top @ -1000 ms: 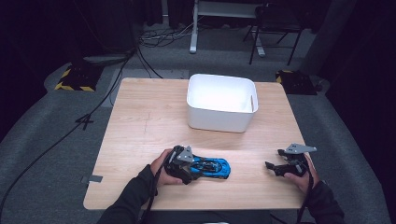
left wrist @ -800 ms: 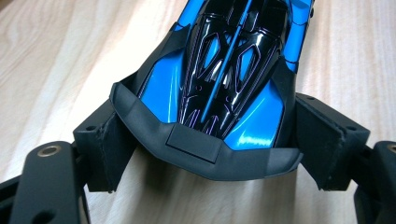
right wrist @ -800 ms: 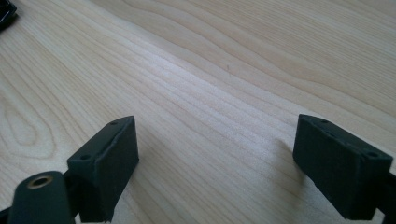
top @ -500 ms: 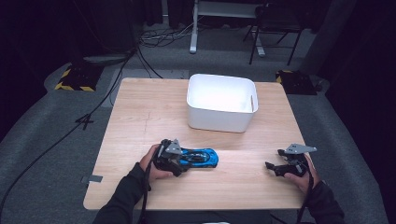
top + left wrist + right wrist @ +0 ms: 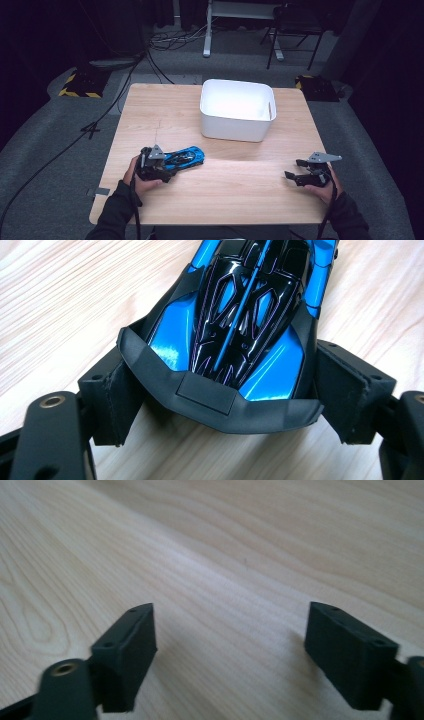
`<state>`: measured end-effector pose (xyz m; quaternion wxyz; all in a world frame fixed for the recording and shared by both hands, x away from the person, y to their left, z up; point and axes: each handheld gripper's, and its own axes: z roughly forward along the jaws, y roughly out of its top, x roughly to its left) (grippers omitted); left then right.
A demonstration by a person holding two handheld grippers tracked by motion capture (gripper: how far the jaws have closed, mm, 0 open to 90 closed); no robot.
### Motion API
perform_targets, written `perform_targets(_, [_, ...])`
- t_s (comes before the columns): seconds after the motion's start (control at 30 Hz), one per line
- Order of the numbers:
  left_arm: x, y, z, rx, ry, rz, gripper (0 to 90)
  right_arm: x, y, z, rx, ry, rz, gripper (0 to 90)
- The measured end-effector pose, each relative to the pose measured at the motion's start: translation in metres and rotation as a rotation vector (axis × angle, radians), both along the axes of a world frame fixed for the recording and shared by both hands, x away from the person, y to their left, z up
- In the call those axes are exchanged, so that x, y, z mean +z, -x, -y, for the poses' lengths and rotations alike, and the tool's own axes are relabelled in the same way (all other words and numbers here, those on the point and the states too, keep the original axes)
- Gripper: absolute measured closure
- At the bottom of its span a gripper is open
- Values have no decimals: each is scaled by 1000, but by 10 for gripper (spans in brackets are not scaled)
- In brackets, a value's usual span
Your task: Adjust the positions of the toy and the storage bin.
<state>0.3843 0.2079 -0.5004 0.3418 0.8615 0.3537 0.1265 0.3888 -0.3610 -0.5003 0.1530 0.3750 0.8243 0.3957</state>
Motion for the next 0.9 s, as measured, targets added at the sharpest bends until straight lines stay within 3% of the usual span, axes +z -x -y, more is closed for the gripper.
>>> perform_targets(0.1, [0, 6, -10, 53, 4, 1, 208, 9, -4, 0, 2, -18, 11, 228])
perform_targets(0.23, [-1, 19, -23, 107, 5, 5, 208, 30, -15, -8, -40, -51, 61, 236])
perform_targets(0.4, [-1, 28, -30, 130, 4, 9, 207, 48, -27, -20, -51, -33, 103, 248])
perform_targets(0.47, [-1, 33, -33, 156, 5, 5, 207, 65, -38, -29, -60, -76, 140, 250])
perform_targets(0.53, [-1, 34, -34, 153, 2, 8, 207, 70, -42, -32, -67, -91, 146, 250])
perform_targets(0.7, [-1, 35, -35, 152, 4, 11, 202, 108, -67, -51, -90, -125, 210, 249])
perform_targets(0.9, [-2, 35, -33, 145, 5, 11, 192, 130, -85, -67, -85, -143, 221, 248])
